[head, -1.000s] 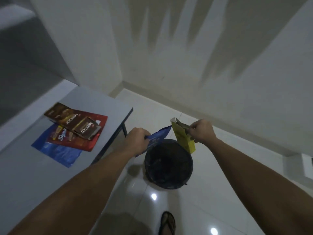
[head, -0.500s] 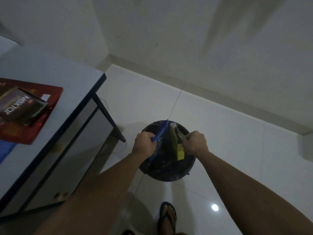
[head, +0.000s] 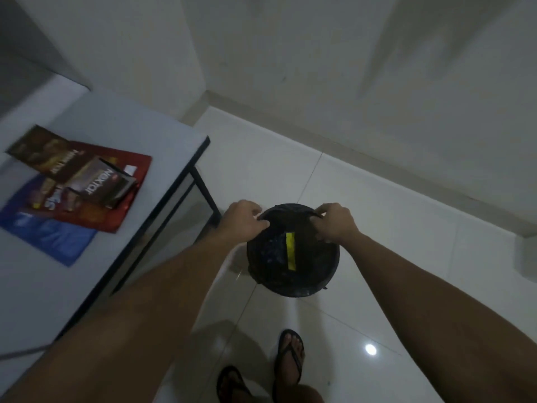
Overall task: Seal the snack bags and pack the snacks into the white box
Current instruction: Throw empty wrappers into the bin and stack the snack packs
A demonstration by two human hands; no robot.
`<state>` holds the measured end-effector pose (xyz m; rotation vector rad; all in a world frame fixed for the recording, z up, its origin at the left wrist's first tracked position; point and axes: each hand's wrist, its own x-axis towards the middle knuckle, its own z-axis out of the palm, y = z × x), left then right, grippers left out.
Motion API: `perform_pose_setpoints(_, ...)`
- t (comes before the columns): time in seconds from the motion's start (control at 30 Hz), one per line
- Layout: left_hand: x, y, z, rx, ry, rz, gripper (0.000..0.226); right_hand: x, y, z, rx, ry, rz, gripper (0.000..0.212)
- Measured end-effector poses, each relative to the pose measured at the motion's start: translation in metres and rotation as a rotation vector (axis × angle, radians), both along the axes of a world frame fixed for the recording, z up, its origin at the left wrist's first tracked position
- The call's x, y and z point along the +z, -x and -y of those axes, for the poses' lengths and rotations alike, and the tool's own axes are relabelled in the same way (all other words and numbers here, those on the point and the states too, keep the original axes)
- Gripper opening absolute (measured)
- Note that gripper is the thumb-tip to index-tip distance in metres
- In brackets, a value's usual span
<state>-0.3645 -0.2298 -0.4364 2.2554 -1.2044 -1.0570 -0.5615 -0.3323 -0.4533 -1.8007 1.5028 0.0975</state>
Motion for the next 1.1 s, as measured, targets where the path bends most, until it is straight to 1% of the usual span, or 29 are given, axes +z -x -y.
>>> perform_pose_setpoints(0.07,0.039,-0.014,0.002,-0.001,0.006,0.010,0.056,0.038,-0.018,0.007,0.053,0.010,0.038,0.035)
perform_pose_setpoints(0.23,0.139,-0.056,-0.012,0.042,0.041,0.068,0.056,0.137,-0.080,0.014,0.229,0.072,0.110,0.040)
perform_pose_setpoints(0.33,0.181,-0.089,-0.035,0.112,0.068,0.109,0.054,0.181,-0.124,0.006,0.348,0.112,0.155,0.045)
perform_pose_setpoints(0.4,0.197,-0.113,-0.057,0.172,0.082,0.145,0.048,0.200,-0.155,-0.005,0.423,0.129,0.174,0.047)
perform_pose_setpoints(0.43,0.202,-0.125,-0.068,0.200,0.095,0.169,0.041,0.207,-0.171,-0.011,0.454,0.132,0.182,0.047)
perform_pose_setpoints(0.5,0.208,-0.148,-0.092,0.261,0.133,0.218,0.024,0.216,-0.204,-0.027,0.524,0.144,0.181,0.047)
perform_pose_setpoints(0.53,0.208,-0.161,-0.104,0.301,0.147,0.234,0.020,0.219,-0.221,-0.036,0.563,0.158,0.171,0.048)
perform_pose_setpoints(0.6,0.206,-0.185,-0.129,0.390,0.143,0.255,0.021,0.222,-0.253,-0.056,0.625,0.181,0.162,0.051)
perform_pose_setpoints(0.7,0.195,-0.222,-0.161,0.496,0.055,0.287,0.017,0.217,-0.294,-0.086,0.684,0.209,0.147,0.050)
perform_pose_setpoints(0.77,0.182,-0.240,-0.178,0.573,-0.034,0.263,0.026,0.209,-0.316,-0.104,0.755,0.250,0.138,0.046)
perform_pose_setpoints(0.8,0.173,-0.247,-0.184,0.605,-0.071,0.237,0.030,0.204,-0.325,-0.111,0.796,0.268,0.138,0.049)
perform_pose_setpoints(0.9,0.148,-0.263,-0.195,0.699,-0.106,0.198,0.042,0.192,-0.348,-0.128,0.875,0.287,0.101,0.078)
perform_pose_setpoints(0.97,0.133,-0.270,-0.197,0.787,-0.110,0.149,0.057,0.180,-0.358,-0.134,0.901,0.310,0.063,0.089)
perform_pose_setpoints(1.03,0.123,-0.273,-0.196,0.846,-0.128,0.115,0.067,0.167,-0.364,-0.137,0.930,0.323,0.045,0.090)
perform_pose_setpoints(1.1,0.116,-0.273,-0.193,0.869,-0.117,0.084,0.072,0.155,-0.366,-0.137,0.952,0.334,0.033,0.088)
